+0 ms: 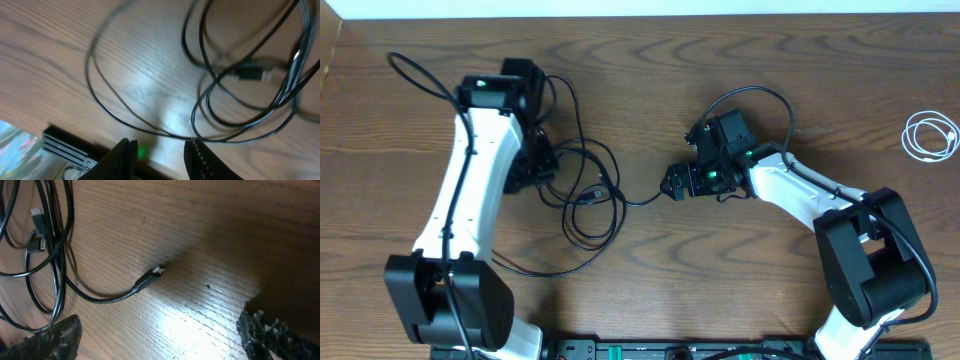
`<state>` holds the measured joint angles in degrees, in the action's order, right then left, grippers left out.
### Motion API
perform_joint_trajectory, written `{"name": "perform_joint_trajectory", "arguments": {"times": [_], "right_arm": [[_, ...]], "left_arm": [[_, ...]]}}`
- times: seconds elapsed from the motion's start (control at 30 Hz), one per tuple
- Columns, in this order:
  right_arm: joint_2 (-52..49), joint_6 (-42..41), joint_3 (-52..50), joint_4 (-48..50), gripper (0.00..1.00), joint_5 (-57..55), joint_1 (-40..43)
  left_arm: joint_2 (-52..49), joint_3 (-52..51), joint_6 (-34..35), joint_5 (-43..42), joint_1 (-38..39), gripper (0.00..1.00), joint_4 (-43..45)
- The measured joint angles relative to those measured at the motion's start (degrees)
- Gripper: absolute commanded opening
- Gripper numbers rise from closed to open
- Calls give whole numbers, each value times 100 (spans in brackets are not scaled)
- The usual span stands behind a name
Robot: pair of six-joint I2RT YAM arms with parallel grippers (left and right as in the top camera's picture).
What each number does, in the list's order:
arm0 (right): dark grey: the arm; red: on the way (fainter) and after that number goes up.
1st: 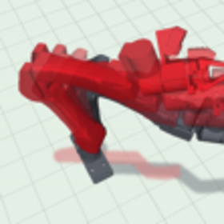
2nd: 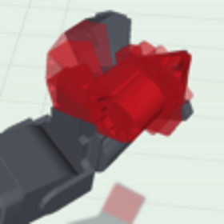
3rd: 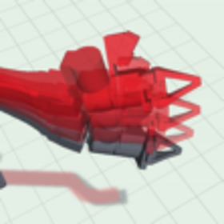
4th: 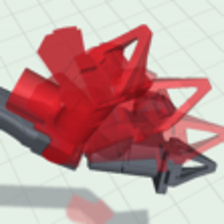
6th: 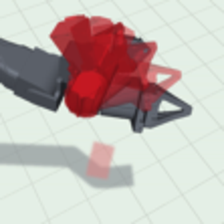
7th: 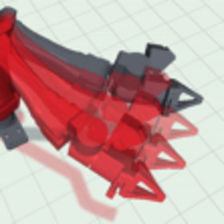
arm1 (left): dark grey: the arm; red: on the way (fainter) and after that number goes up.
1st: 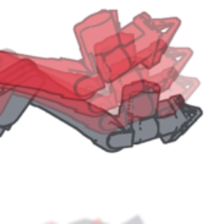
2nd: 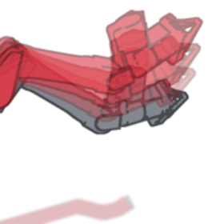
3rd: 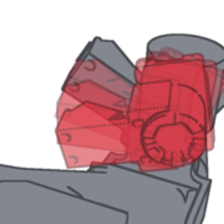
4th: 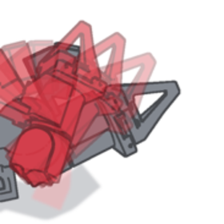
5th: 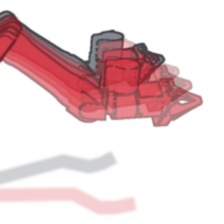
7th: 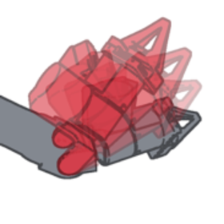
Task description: Untangle cables
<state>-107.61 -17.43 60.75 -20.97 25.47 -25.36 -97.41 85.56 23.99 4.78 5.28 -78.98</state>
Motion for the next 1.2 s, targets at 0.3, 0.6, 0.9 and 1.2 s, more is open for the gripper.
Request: {"name": "perform_joint_trajectory", "arguments": {"times": [0.3, 0.6, 0.9, 1.2], "right_arm": [[0, -15, 0, 2, 99, 0, 0], [0, -17, 0, 4, 99, 0, 0], [0, -17, 0, 2, 99, 0, 0], [-26, 7, 2, 7, 73, 129, 39]], "left_arm": [[-2, -1639, 15, -258, 256, 43, 903], [0, -2304, 173, -748, 256, 44, 2046], [15, -3401, 238, -1438, 256, 8, 3377], [160, -2625, -507, -1497, 264, 8, 2229]]}}
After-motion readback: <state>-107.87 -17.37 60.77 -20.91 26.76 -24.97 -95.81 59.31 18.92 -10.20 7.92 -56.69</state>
